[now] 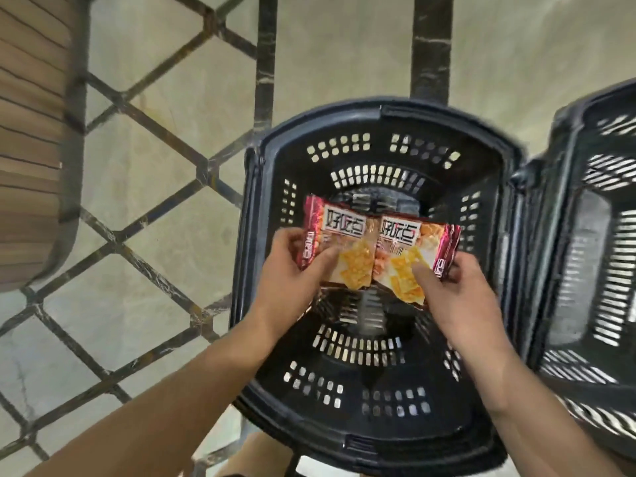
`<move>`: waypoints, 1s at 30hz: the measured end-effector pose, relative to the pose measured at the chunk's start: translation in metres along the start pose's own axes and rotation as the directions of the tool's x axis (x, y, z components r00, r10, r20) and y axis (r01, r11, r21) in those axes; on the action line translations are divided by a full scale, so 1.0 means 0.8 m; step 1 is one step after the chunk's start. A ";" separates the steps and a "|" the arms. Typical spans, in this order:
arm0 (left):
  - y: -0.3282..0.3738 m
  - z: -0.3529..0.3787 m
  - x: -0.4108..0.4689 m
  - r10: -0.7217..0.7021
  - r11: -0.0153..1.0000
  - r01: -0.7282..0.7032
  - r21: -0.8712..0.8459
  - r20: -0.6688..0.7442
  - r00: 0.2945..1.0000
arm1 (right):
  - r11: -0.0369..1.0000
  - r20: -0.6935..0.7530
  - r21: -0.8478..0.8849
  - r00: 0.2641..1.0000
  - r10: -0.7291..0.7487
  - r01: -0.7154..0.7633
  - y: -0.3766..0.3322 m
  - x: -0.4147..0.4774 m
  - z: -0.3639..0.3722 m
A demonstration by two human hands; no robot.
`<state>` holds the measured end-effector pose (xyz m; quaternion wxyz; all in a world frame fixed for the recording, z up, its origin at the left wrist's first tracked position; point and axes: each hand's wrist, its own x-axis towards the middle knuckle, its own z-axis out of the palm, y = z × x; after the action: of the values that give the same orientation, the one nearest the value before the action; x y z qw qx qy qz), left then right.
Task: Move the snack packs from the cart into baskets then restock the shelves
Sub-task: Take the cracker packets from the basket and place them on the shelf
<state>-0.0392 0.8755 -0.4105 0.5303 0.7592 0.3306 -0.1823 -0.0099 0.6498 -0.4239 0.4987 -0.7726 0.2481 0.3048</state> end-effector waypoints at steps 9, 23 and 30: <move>0.220 -0.122 -0.119 0.168 0.985 -0.159 -0.067 0.176 0.970 | 0.959 0.081 0.270 0.990 -0.115 0.090 -0.160 -0.169 -0.165; 0.516 -0.275 -0.385 0.561 0.824 -0.498 -0.271 0.258 0.787 | 0.749 -0.202 0.365 0.832 -0.517 0.554 -0.369 -0.505 -0.343; 0.571 -0.273 -0.512 0.692 0.722 -0.612 -0.324 0.323 0.646 | 0.636 -0.349 0.411 0.757 -0.553 0.654 -0.356 -0.649 -0.402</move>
<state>-0.0306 0.8513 0.2409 0.6864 0.7157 -0.0736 -0.1062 -0.1010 0.5025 0.2272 0.7309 -0.6754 0.0923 -0.0327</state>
